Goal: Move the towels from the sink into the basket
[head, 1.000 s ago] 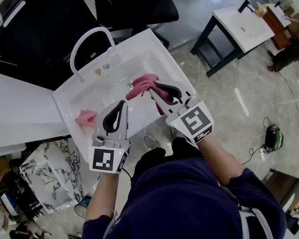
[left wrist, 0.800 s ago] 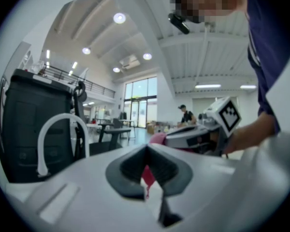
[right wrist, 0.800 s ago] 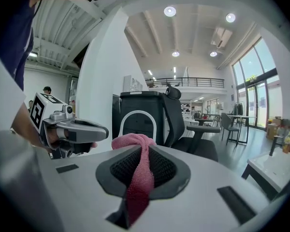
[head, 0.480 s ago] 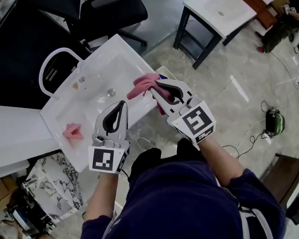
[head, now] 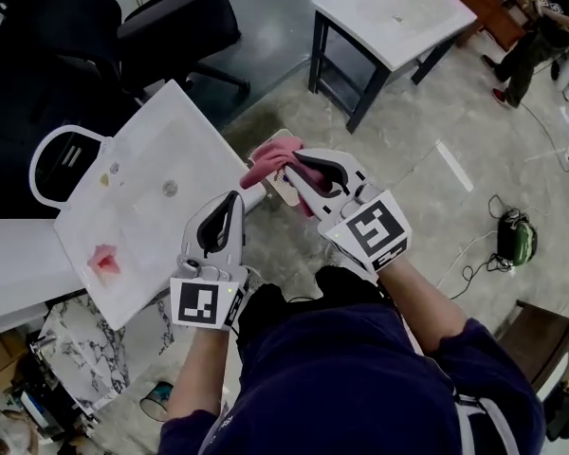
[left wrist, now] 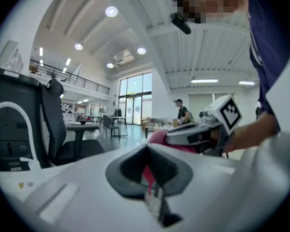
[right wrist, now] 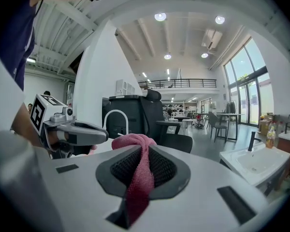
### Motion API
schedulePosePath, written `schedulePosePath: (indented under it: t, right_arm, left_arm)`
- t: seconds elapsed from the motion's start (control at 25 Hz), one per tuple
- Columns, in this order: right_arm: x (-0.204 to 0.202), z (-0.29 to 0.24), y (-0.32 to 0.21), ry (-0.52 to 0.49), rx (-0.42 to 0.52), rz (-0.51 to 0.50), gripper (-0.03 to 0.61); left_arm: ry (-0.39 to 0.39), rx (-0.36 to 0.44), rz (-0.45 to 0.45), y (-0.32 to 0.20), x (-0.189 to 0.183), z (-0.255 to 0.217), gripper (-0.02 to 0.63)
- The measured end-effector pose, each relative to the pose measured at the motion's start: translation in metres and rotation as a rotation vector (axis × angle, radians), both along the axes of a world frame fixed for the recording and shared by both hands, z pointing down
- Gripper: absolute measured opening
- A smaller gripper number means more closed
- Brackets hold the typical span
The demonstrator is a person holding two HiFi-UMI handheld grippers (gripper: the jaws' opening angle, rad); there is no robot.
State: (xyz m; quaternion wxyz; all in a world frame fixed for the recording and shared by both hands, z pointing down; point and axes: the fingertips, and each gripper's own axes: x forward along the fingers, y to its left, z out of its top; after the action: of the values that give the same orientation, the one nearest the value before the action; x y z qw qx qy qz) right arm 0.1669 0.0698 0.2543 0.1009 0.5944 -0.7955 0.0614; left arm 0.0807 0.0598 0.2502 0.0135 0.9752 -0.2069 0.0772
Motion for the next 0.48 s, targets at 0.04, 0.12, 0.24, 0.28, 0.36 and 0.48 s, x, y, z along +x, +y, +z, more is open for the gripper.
schedulePosePath:
  t: [0.04, 0.12, 0.24, 0.28, 0.36, 0.48]
  right_arm:
    - [0.012, 0.001, 0.005, -0.003, 0.0, 0.0, 0.046]
    - [0.035, 0.003, 0.014, -0.01, 0.002, 0.004, 0.046]
    - [0.065, 0.008, 0.027, -0.017, -0.018, 0.019, 0.046]
    - [0.074, 0.009, 0.03, -0.02, -0.023, 0.023, 0.046]
    - [0.088, 0.012, 0.037, -0.033, -0.011, 0.022, 0.046]
    - [0.105, 0.013, 0.046, -0.047, -0.003, 0.023, 0.046]
  left_arm:
    - [-0.001, -0.001, -0.001, 0.004, 0.012, 0.001, 0.003]
    - [-0.005, -0.001, 0.002, 0.013, 0.035, 0.003, 0.003]
    - [-0.013, 0.001, 0.009, 0.025, 0.065, 0.006, 0.003]
    - [-0.016, 0.001, 0.011, 0.028, 0.073, 0.007, 0.003]
    - [-0.022, 0.002, 0.014, 0.034, 0.088, 0.008, 0.003]
    - [-0.028, 0.003, 0.017, 0.042, 0.106, 0.006, 0.003]
